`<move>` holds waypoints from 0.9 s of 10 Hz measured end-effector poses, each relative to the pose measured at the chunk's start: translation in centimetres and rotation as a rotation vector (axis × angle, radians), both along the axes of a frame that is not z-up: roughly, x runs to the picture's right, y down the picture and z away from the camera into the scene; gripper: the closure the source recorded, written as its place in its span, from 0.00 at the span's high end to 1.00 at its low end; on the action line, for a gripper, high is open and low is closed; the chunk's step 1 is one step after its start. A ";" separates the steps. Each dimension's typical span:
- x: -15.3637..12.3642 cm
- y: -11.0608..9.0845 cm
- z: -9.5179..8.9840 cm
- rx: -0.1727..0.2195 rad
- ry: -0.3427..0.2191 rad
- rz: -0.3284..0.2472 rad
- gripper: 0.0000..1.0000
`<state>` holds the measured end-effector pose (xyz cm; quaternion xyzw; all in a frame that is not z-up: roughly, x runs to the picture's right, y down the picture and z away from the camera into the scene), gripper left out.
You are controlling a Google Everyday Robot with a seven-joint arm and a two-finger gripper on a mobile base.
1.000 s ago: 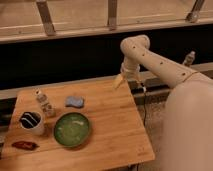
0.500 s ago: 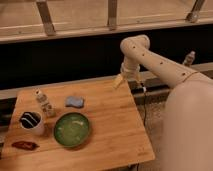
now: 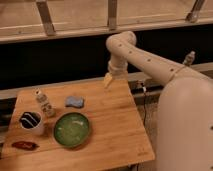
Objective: Place the white sponge in the ceramic bowl
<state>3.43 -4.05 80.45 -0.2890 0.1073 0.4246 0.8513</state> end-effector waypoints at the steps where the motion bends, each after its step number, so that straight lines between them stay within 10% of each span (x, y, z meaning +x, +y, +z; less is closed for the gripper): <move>1: -3.3 -0.1 -0.5 0.022 -0.067 -0.083 0.80; 4: -10.5 0.6 -2.4 0.074 -0.236 -0.243 0.80; 9: -9.9 0.6 -2.3 0.082 -0.228 -0.238 0.80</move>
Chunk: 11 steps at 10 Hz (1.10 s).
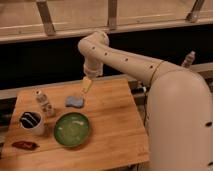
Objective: Place the white sponge in the ceramic bowl
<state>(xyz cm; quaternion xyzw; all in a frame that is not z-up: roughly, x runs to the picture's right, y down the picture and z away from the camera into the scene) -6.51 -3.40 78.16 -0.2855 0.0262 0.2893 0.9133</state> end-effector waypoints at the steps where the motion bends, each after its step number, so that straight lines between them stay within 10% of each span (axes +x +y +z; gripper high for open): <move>1: 0.4 -0.1 0.0 0.015 -0.008 0.015 0.80; 4: 0.4 -0.9 0.9 0.066 -0.064 -0.008 0.80; 11: -9.4 -0.5 6.1 0.141 -0.286 -0.097 0.80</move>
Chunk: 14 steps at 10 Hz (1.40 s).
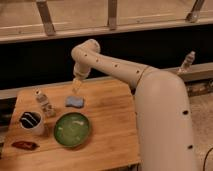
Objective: Place the white sponge in the ceramic bowl
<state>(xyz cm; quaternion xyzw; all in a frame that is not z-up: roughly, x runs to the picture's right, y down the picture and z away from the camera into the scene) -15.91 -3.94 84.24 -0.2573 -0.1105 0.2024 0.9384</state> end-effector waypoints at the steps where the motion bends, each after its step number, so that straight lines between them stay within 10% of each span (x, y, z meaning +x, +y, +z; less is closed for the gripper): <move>1: -0.8 0.9 1.3 -0.014 -0.010 0.005 0.80; 7: -1.3 1.4 1.9 -0.045 -0.001 -0.034 0.80; 12: -3.6 7.2 6.9 -0.249 0.143 -0.276 0.80; 14: -3.0 8.7 8.2 -0.302 0.169 -0.287 0.80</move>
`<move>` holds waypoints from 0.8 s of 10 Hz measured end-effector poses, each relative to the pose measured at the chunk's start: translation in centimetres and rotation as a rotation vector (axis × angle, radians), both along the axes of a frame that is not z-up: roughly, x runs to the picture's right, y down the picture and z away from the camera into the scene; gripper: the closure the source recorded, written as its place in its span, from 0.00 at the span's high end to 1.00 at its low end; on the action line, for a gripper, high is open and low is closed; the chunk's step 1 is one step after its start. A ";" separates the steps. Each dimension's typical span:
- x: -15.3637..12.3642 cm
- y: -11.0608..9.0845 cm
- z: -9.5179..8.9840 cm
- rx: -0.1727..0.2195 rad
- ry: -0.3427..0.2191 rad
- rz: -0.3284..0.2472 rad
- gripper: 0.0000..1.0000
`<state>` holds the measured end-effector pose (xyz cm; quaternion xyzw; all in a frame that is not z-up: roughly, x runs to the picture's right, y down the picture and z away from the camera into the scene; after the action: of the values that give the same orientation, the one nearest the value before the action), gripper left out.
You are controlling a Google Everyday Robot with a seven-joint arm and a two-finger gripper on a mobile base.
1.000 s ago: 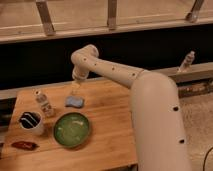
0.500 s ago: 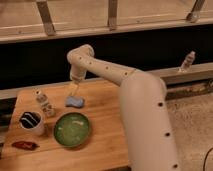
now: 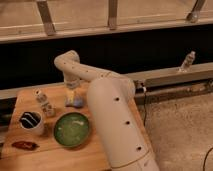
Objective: Place the white sponge in the ceramic bowl
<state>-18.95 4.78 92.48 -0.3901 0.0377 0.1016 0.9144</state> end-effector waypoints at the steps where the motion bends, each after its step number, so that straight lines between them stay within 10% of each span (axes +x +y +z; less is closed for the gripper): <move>1: -0.2 0.9 0.2 -0.017 0.003 0.004 0.80; 8: 0.5 3.0 -0.8 -0.026 -0.012 0.163 0.80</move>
<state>-18.41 7.78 91.65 -0.4045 0.0019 0.1728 0.8981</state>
